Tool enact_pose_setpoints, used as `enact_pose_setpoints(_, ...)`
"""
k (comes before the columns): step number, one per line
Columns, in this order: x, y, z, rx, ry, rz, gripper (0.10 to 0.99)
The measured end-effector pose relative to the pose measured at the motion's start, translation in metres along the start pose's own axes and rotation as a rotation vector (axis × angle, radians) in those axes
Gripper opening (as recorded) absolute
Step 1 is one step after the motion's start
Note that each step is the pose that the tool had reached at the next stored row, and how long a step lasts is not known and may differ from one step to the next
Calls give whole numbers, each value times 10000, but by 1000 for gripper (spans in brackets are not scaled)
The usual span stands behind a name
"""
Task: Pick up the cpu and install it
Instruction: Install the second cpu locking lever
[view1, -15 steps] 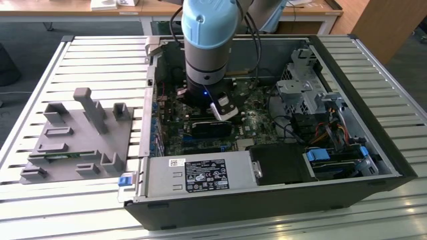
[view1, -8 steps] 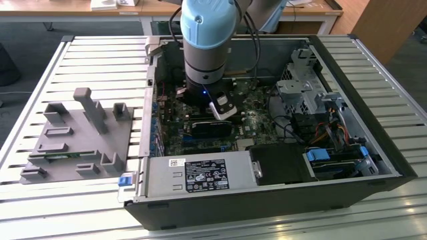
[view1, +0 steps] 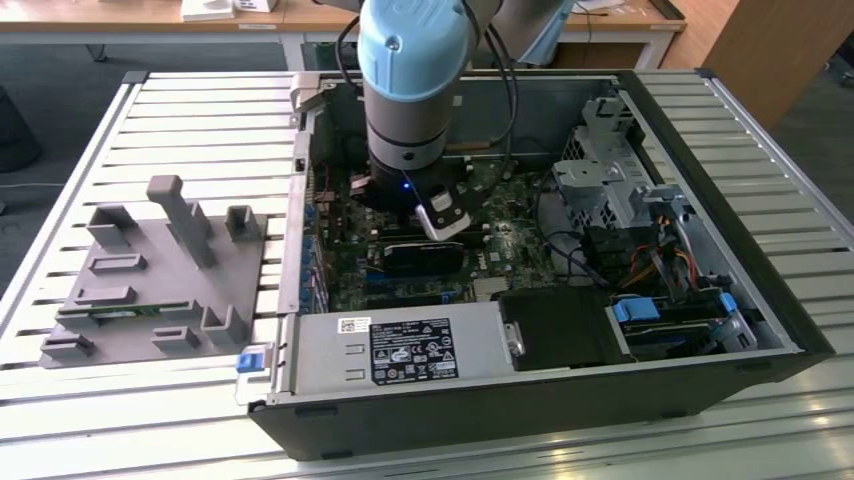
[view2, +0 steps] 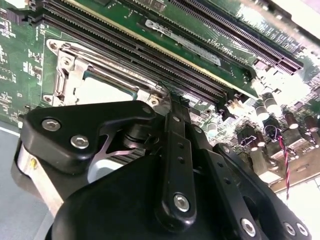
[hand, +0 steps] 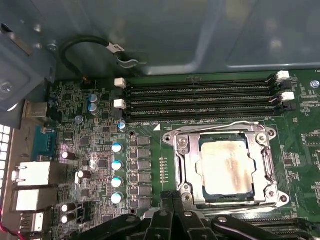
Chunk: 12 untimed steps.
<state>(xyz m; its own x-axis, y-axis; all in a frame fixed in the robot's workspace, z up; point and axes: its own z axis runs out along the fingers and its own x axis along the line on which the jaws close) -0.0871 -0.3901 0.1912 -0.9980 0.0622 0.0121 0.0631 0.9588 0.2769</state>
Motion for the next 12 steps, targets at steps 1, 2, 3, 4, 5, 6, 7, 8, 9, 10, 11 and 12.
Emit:
enact_pose_setpoints(1, 1, 0, 2, -7, 2, 1, 122)
enact_pose_setpoints(2, 2, 1, 3, -13, 3, 0, 122)
enact_pose_setpoints(3, 3, 1, 3, -15, 3, 0, 122)
enact_pose_setpoints(4, 5, 2, 6, -24, -2, 0, 122)
enact_pose_setpoints(5, 7, 2, 2, -21, 0, 1, 122)
enact_pose_setpoints(6, 9, 4, -8, -21, 1, 0, 122)
enact_pose_setpoints(7, 10, 10, -28, -23, 1, -1, 122)
enact_pose_setpoints(8, 11, 18, -56, -24, 1, -1, 122)
enact_pose_setpoints(9, 13, 28, -91, -25, 1, 0, 122)
enact_pose_setpoints(10, 15, 38, -126, -25, 1, 0, 122)
enact_pose_setpoints(11, 15, 46, -153, -24, 2, 0, 122)
enact_pose_setpoints(12, 16, 51, -173, -24, 2, 0, 122)
